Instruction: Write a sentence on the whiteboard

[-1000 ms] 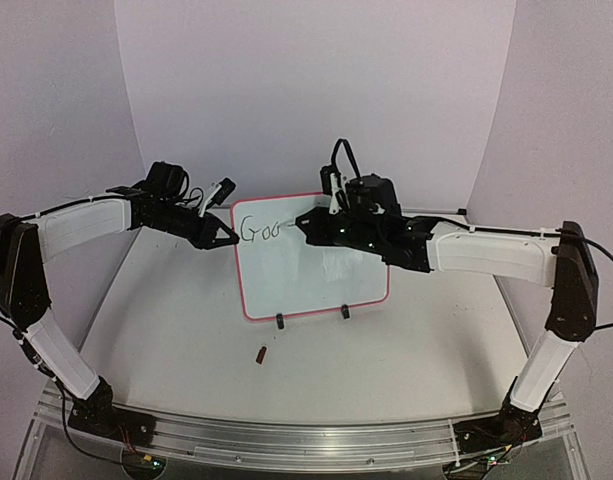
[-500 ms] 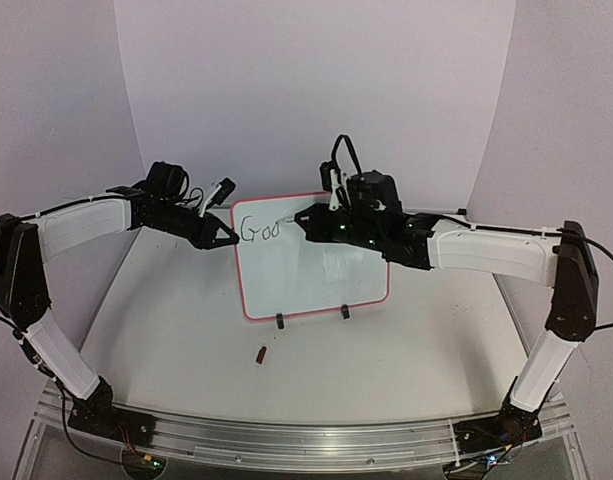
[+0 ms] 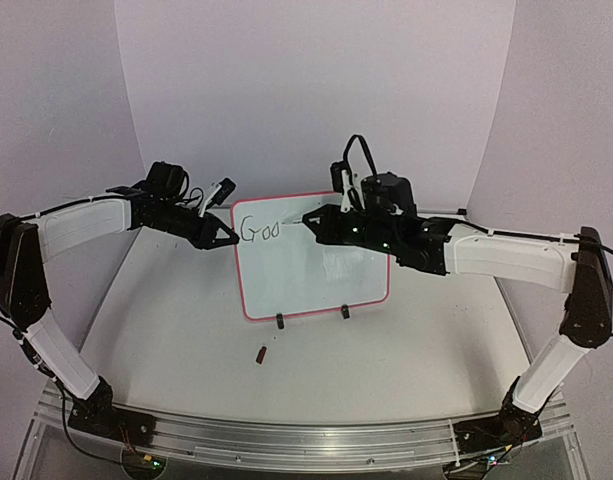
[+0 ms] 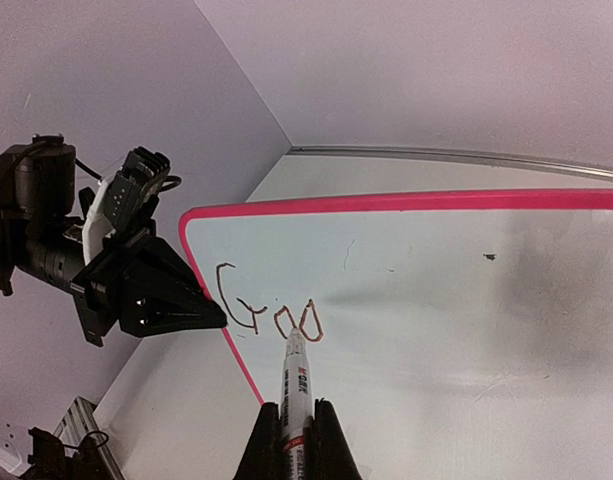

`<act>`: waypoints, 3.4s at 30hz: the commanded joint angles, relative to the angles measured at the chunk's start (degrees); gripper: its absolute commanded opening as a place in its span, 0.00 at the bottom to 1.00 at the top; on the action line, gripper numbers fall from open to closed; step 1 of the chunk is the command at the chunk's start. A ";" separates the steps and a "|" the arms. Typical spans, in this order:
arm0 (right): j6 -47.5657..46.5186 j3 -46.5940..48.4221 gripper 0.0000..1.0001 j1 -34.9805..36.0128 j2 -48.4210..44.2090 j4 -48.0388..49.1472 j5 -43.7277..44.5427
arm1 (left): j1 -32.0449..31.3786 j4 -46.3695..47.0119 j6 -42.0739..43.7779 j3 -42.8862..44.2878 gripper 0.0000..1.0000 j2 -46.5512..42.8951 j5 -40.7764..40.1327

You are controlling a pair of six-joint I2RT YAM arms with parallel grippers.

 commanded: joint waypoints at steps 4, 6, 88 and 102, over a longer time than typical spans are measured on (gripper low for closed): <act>0.75 1.57 0.00 -1.21 1.39 1.76 -0.04 | -0.26 -1.15 2.61 0.88 0.00 -0.36 -3.87; 0.92 1.90 0.00 -1.33 1.90 1.76 -0.09 | -0.22 -1.18 2.59 0.88 0.00 -0.30 -3.87; -4.36 6.84 0.00 -1.80 0.99 -2.42 7.54 | -0.22 -1.31 2.70 1.07 0.00 0.02 -3.80; -3.52 5.86 0.00 -2.00 1.20 -1.99 4.46 | -0.23 -1.29 2.74 1.22 0.00 0.11 -3.67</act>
